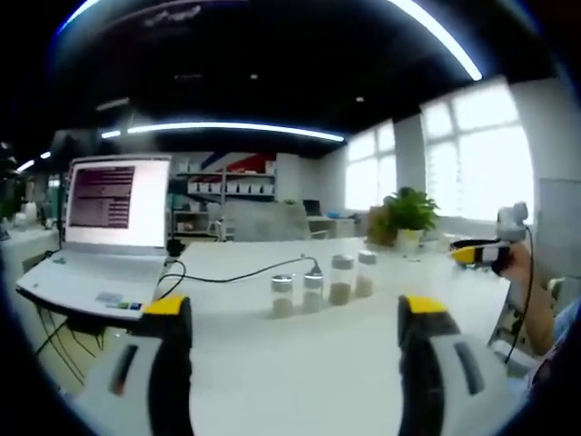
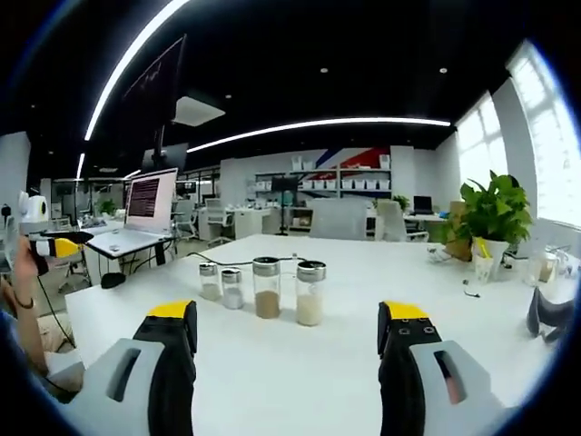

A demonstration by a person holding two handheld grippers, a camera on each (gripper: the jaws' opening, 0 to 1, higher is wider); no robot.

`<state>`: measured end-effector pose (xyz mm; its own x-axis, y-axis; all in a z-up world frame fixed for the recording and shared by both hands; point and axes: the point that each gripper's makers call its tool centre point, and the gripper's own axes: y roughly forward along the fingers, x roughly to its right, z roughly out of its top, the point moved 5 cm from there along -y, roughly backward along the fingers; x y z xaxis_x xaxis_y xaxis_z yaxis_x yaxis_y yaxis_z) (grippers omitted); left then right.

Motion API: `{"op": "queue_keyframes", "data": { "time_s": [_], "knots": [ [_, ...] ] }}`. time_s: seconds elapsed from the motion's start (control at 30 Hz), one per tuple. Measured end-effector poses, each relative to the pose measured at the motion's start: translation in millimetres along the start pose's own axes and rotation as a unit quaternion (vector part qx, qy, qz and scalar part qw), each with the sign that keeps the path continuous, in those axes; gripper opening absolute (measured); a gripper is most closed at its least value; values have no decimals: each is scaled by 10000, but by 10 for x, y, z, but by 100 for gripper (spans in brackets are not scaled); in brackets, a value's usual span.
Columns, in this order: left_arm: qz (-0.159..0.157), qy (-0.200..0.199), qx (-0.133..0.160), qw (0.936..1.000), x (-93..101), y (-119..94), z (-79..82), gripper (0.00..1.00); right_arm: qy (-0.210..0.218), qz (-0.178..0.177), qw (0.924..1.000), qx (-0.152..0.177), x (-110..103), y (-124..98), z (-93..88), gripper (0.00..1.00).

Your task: Rotate the seasoning bottle until the label or dispensing opening points toward the visible target arrow and the bottle remains upright within the marked orientation range

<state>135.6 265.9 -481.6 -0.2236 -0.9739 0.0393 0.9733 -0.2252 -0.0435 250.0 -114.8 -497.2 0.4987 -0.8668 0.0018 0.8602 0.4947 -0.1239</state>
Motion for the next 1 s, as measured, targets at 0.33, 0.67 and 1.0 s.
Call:
{"op": "queue_keyframes", "data": {
  "time_s": [0.33,0.67,1.0],
  "knots": [
    [-183,-17,4,9998,65,21,-27,99,72,427,9991,39,-174,378,2,78],
    [-74,-193,97,9997,13,59,-35,97,332,669,9972,-79,-258,853,-50,77],
    [-248,-123,-60,9996,31,102,-72,97,511,597,9968,109,-304,1195,-125,73]
  ]
}}
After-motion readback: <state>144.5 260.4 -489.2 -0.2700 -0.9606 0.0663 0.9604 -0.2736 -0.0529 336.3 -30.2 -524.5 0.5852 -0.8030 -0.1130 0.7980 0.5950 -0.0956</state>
